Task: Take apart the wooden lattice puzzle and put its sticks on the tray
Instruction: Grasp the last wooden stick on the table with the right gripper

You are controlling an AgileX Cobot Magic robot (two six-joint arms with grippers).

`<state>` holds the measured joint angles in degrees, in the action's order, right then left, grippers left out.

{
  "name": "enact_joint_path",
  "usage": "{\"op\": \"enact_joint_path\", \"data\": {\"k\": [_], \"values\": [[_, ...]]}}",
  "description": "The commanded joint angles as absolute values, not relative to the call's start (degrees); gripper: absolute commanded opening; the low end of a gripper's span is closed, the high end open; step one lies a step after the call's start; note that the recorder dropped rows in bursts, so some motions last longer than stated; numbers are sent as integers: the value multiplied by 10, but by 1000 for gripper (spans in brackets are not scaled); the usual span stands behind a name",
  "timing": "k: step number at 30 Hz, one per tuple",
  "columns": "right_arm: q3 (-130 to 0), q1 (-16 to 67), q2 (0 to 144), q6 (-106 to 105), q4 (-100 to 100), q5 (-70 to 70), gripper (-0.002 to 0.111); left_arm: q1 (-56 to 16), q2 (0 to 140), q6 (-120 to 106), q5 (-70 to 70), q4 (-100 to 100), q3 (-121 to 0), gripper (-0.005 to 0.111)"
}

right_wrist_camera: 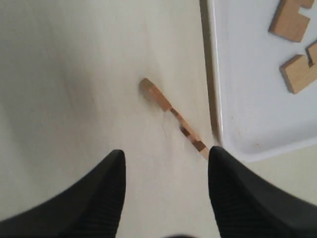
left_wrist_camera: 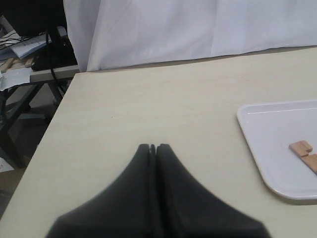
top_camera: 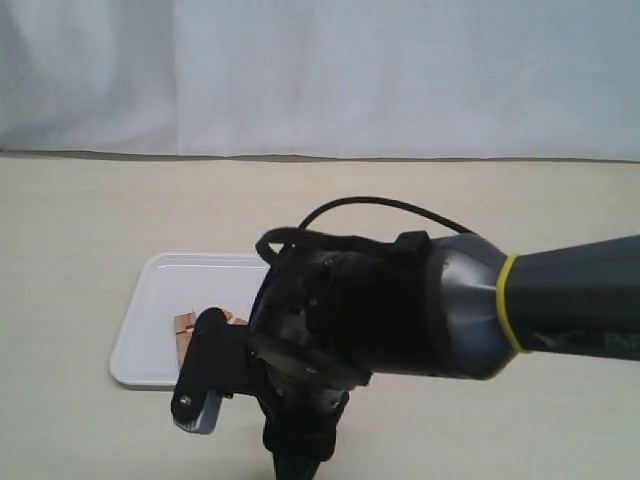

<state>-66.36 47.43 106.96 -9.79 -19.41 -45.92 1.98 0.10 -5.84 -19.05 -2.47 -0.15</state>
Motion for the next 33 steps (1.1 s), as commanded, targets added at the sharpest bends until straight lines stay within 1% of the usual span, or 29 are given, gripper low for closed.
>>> {"op": "enact_joint_path", "data": {"k": [1, 10, 21, 27, 33], "values": [[-626, 475, 1064, -103, -270, -408, 49, 20, 0, -55, -185, -24, 0, 0], [-609, 474, 1068, -103, -327, -340, 49, 20, 0, -55, -186, -24, 0, 0], [-616, 466, 1081, -73, -305, -339, 49, 20, 0, -55, -186, -24, 0, 0], [-639, 440, 1081, -185, -197, -369, 49, 20, 0, -55, -186, -24, 0, 0], [-639, 432, 1081, -240, -189, -348, 49, 20, 0, -55, -184, -24, 0, 0]]}}
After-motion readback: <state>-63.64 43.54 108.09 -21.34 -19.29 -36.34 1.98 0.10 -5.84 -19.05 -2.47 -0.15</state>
